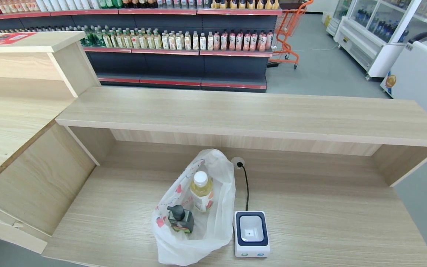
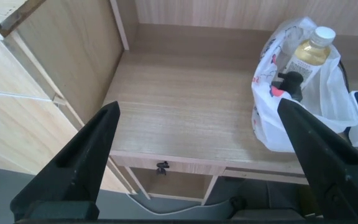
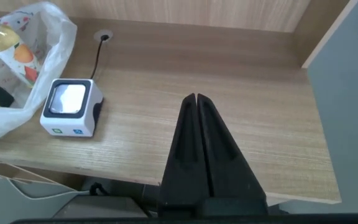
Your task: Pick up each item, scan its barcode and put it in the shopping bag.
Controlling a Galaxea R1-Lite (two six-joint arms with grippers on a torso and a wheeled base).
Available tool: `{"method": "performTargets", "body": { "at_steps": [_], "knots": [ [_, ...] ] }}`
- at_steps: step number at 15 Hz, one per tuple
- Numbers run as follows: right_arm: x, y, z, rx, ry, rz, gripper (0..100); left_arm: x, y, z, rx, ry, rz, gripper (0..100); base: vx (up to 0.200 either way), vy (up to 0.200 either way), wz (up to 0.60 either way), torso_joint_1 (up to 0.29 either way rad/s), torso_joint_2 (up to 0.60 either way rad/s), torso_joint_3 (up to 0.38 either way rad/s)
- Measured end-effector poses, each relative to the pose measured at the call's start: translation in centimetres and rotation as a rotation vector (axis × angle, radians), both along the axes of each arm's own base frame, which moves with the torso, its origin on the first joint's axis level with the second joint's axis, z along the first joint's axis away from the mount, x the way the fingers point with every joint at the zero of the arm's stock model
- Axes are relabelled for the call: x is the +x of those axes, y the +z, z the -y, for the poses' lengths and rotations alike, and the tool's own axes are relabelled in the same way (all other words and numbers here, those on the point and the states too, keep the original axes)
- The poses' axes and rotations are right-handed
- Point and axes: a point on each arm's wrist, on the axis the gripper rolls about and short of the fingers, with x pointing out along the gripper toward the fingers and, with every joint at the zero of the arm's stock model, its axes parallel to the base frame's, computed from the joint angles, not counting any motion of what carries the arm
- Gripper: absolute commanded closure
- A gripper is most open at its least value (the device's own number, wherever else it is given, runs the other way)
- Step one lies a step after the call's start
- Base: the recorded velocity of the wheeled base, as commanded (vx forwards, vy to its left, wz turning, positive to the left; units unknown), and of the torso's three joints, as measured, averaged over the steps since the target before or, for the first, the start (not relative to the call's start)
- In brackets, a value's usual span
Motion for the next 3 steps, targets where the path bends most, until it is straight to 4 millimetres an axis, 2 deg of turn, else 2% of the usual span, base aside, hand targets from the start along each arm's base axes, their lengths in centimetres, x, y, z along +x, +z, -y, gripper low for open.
{"method": "performTargets", "body": {
  "at_steps": [3],
  "knots": [
    [0.0,0.0,0.0,0.0,0.0,0.0,100,0.0,0.0,0.0,0.0,0.001,0.0,0,0.0,0.0,0.0,0.0,0.0,0.0]
  ]
}}
